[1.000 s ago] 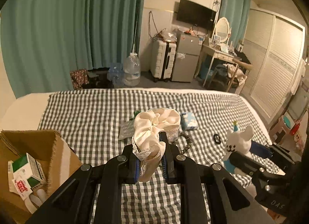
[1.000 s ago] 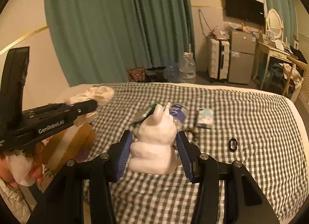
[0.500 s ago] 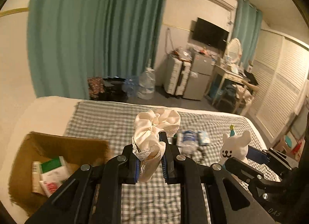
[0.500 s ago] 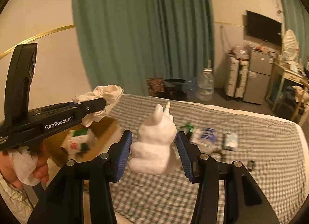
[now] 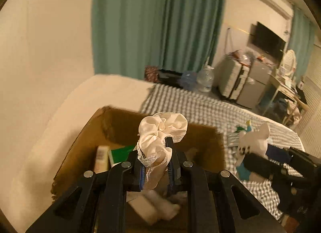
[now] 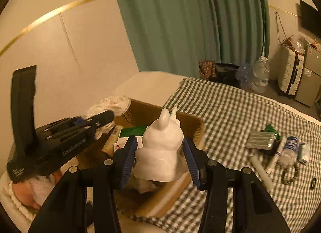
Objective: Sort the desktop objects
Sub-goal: 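Carry the scrunchie and cat figurine into the cardboard box and release, then move both tools back over the remaining items on the bed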
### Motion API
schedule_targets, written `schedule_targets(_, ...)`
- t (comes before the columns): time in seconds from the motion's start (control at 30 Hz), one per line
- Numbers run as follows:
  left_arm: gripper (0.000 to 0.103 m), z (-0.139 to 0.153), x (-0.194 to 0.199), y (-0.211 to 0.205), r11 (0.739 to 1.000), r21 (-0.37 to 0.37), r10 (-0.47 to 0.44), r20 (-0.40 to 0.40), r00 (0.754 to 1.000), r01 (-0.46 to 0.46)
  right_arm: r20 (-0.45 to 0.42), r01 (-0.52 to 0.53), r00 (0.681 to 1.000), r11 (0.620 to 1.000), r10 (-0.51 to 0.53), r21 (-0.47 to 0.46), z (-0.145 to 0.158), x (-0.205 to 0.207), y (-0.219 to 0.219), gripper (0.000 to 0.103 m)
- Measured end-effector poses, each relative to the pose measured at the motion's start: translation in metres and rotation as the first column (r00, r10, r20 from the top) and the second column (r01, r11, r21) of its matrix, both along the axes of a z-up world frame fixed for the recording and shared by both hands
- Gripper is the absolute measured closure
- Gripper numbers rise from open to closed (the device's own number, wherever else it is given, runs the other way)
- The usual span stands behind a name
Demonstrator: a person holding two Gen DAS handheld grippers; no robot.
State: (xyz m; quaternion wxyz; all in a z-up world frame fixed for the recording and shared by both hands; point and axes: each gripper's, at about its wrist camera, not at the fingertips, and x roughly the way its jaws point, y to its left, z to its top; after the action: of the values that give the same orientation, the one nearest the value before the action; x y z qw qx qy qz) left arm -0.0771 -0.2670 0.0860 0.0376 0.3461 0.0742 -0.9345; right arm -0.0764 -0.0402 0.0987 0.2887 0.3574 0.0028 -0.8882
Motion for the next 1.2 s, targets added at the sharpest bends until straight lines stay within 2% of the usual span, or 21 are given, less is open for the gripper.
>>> schedule_targets(0.1,0.085,-0.019,-0.001,-0.015,1.000,0.025,0.016,0.027,1.000,-0.016,0.035,-0.006,0.999,1.000,0.006,-0.002,-0.012,-0.016,-0.020,0.055)
schedule_targets(0.17,0.077,-0.033,-0.001,-0.020,1.000,0.018,0.023,0.053,0.998,-0.024,0.057,0.004,0.998,1.000,-0.003,-0.013,-0.017,-0.025,-0.029,0.055)
schedule_targets(0.2,0.059,-0.039,0.000,-0.022,0.999,0.009,0.030,0.064,0.997,-0.031,0.055,0.000,0.998,0.999,0.002,-0.032,-0.016,-0.028,-0.031,0.050)
schedule_targets(0.23,0.045,-0.045,-0.001,-0.024,0.999,0.001,0.036,0.088,0.995,-0.036,0.051,-0.006,0.999,0.999,0.008,-0.046,-0.015,-0.029,-0.032,0.033)
schedule_targets(0.27,0.021,-0.047,-0.003,-0.024,0.999,-0.006,0.045,0.108,0.993,-0.044,0.042,-0.003,0.999,0.998,0.006,-0.055,-0.012,-0.029,-0.033,0.024)
schedule_targets(0.3,0.008,-0.050,-0.003,-0.024,0.998,-0.017,0.063,0.130,0.990,-0.061,0.023,0.016,1.000,0.998,-0.014,-0.064,-0.007,-0.027,-0.031,0.019)
schedule_targets(0.4,0.006,-0.048,0.002,-0.024,0.993,-0.016,0.115,0.134,0.984,-0.114,0.002,0.044,0.999,0.991,-0.044,-0.130,0.008,-0.020,-0.012,0.018)
schedule_targets(0.5,0.006,-0.037,0.008,-0.015,0.993,0.003,0.114,0.120,0.986,-0.115,-0.051,0.097,0.993,0.988,-0.104,-0.118,0.021,-0.010,0.017,0.017)
schedule_targets(0.7,0.000,0.005,0.022,0.054,1.000,-0.020,0.008,-0.004,1.000,-0.008,-0.146,0.242,0.958,0.969,-0.248,-0.054,0.030,0.013,0.100,0.017)
schedule_targets(0.83,0.000,0.019,0.025,0.113,0.996,-0.045,-0.079,-0.043,0.996,0.077,-0.156,0.332,0.932,0.943,-0.326,0.010,0.024,0.022,0.157,0.017)
schedule_targets(1.03,0.000,0.010,0.021,0.200,0.984,-0.054,-0.172,-0.063,0.983,0.168,-0.179,0.489,0.863,0.871,-0.473,0.055,0.008,0.037,0.252,0.017)
schedule_targets(1.13,0.000,-0.007,0.009,0.233,0.982,-0.029,-0.187,-0.007,0.982,0.187,-0.161,0.541,0.835,0.838,-0.527,0.065,-0.006,0.038,0.291,0.017)
schedule_targets(1.2,0.000,-0.022,-0.003,0.256,0.987,-0.022,-0.157,0.035,0.987,0.157,-0.143,0.577,0.812,0.815,-0.565,0.058,-0.019,0.037,0.315,0.017)
